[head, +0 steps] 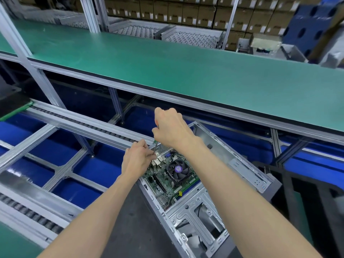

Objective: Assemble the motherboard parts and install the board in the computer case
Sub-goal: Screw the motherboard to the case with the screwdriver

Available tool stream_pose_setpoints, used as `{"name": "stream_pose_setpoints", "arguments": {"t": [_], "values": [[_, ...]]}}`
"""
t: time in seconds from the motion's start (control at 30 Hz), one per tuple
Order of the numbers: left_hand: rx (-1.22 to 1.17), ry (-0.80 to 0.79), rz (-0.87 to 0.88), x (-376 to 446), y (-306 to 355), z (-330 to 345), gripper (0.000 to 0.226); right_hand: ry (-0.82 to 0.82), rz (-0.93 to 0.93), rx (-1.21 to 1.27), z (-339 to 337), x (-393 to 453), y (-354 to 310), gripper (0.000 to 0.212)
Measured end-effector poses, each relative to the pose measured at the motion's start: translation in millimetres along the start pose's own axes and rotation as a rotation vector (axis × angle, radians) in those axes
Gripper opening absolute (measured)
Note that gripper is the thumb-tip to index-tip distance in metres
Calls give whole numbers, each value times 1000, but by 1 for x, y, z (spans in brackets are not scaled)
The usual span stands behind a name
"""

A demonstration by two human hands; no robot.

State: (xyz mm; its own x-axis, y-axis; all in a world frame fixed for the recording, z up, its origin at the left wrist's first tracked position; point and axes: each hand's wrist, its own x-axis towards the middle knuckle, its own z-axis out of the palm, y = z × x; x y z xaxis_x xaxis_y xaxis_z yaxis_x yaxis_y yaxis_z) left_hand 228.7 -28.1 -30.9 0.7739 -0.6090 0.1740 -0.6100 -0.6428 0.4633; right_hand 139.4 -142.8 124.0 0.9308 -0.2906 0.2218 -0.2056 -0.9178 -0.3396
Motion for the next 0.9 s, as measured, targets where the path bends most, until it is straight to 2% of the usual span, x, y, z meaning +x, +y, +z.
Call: {"name": "stream_pose_setpoints", "arguments": {"t": [0.07, 0.2, 0.3, 0.4, 0.47, 0.67, 0.73, 0.83, 0.9], "values": [[-17, 19, 8, 0, -1, -1, 27, -6, 22, 16, 2, 0, -2, 17], [72, -14, 89, 1, -6, -1, 24, 43, 129, 102, 11, 0, -3, 28], [81, -19, 104, 2, -8, -2, 27, 108, 286, 246, 21, -3, -1, 36], [102, -40, 104, 3, -7, -2, 25, 177, 408, 308, 36, -9, -1, 28], [84, -48, 89, 4, -7, -3, 28, 191, 466, 331, 45, -11, -3, 31], [62, -72, 93, 1, -1, -10, 24, 135, 535, 422, 78, -20, -7, 24], [36, -74, 119, 1, -1, -13, 22, 163, 538, 429, 83, -24, -8, 21], [7, -111, 252, 1, 2, -17, 24, 207, 520, 448, 72, -24, -11, 22], [-106, -177, 275, 0, 7, -17, 36, 276, 511, 484, 56, -23, -13, 25]]}}
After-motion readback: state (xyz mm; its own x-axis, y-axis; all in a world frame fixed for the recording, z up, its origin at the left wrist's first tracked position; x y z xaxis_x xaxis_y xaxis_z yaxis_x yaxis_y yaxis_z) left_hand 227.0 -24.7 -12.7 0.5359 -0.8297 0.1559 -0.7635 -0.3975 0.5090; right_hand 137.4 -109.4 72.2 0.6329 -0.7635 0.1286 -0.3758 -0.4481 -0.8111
